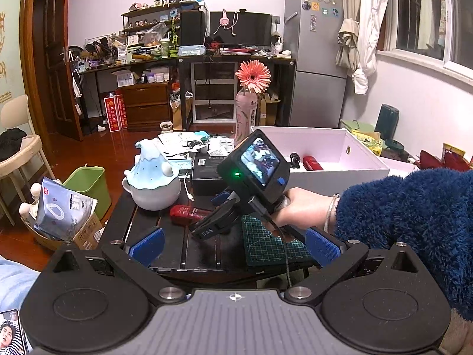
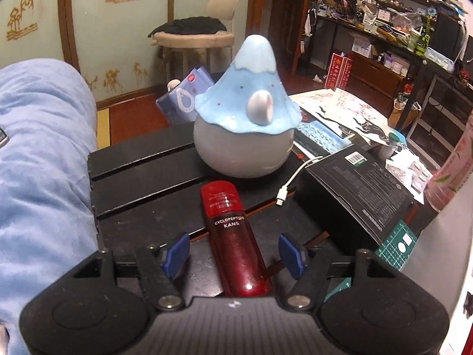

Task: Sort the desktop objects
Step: 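Lower the right gripper around the lying red bottle and close it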

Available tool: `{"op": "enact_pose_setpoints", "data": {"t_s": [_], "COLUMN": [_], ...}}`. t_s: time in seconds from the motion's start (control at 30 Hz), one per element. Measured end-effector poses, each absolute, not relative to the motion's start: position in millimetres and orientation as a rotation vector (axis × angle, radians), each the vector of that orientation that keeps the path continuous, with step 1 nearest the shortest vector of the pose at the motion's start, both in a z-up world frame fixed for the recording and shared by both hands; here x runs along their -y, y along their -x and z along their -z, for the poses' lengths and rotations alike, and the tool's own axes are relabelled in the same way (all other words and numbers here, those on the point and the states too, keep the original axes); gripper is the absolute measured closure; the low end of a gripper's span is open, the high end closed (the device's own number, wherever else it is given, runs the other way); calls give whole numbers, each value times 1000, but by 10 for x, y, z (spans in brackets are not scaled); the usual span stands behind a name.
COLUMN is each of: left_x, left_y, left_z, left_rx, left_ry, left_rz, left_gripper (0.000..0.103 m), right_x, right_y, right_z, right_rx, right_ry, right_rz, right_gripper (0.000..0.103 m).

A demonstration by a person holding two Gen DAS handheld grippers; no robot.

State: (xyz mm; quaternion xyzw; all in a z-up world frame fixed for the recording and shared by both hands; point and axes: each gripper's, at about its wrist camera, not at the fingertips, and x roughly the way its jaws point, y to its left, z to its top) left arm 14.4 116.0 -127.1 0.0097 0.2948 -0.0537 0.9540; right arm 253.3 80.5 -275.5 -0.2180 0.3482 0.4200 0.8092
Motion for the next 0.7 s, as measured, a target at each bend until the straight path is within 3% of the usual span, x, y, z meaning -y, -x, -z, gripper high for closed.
{"op": "enact_pose_setpoints", "data": {"t_s": [0.27, 0.33, 0.47, 0.6, 0.7], "left_x": [-1162, -1161, -1164, -1164, -1154], "left_y": [-143, -141, -150, -149, -145], "left_z": [1271, 1276, 1278, 1277, 1273], "left_rx": [-600, -600, -602, -601, -600], "left_ry": [-19, -20, -19, -20, -22], "left_rz": [109, 108, 109, 110, 110], "left_gripper": [0, 0, 0, 0, 0], "right_x": [-908, -924, -953, -983, -1005], "right_y": [-2582, -2602, -2608, -2587, -2572], "right_z": [2818, 2845, 2871, 2862, 2854], "right_rx": [-760, -772, -780, -793, -802], "right_ry": [484, 482, 491, 495, 499], "right_rz": [-895, -893, -894, -855, -826], "right_gripper": [40, 56, 59, 70, 73]}}
